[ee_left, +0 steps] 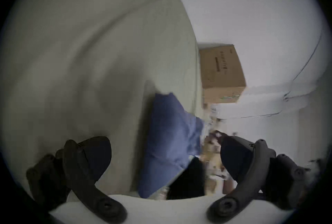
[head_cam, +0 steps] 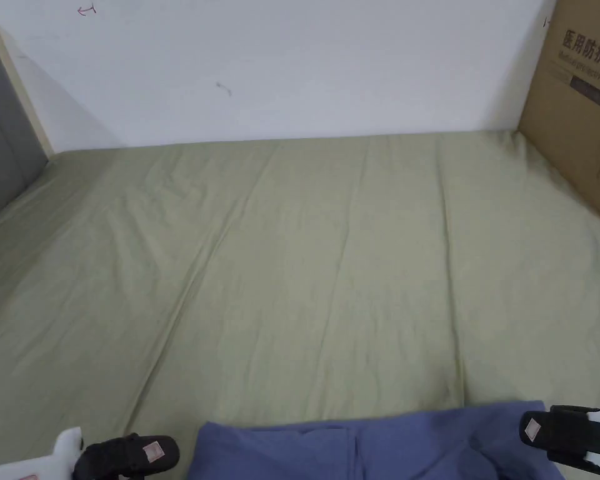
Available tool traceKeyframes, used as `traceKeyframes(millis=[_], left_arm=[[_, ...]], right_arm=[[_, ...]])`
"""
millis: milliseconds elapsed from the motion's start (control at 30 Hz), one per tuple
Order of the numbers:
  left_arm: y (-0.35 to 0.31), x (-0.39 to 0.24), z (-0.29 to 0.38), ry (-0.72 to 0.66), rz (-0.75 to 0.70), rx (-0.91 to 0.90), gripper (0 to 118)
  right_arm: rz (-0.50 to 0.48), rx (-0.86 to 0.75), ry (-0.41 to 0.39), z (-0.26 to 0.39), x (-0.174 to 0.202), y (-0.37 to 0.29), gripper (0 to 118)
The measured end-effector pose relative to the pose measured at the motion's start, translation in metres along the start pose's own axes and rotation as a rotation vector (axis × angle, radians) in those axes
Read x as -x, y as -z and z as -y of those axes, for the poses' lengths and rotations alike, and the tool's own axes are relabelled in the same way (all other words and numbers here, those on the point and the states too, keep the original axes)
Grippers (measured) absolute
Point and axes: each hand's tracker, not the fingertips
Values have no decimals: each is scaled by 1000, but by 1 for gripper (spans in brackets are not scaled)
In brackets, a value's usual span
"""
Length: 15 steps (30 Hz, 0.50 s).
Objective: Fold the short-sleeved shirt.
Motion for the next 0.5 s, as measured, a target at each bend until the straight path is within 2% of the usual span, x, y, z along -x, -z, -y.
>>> traceKeyframes(millis=[100,133,233,267,300,333,367,433,467,500], left_arm=[[33,20,2,-104,270,77,118],[46,19,3,-81,306,113,118],[73,14,3,6,296,158,115],[77,15,2,9,304,156,103],[76,17,1,5,309,151,73],[75,20,-1,-1,310,146,7],[67,30,-2,-25,266,114,7],[67,45,-2,-21,-13,102,8],[70,45,2,-19,102,102,8],[64,28,2,3,121,73,8]], right_arm=[[14,8,-13,0,3,1,0],[18,10,-17,0,5,1,0],[20,8,-15,-1,8,0,0],[17,6,-13,0,13,-2,0],[12,5,-10,0,15,-3,0],[7,5,-7,1,16,-4,0],[4,6,-5,1,17,-4,0],[1,7,-5,1,17,-4,0],[1,8,-6,2,17,-4,0],[1,9,-5,2,17,-4,0]])
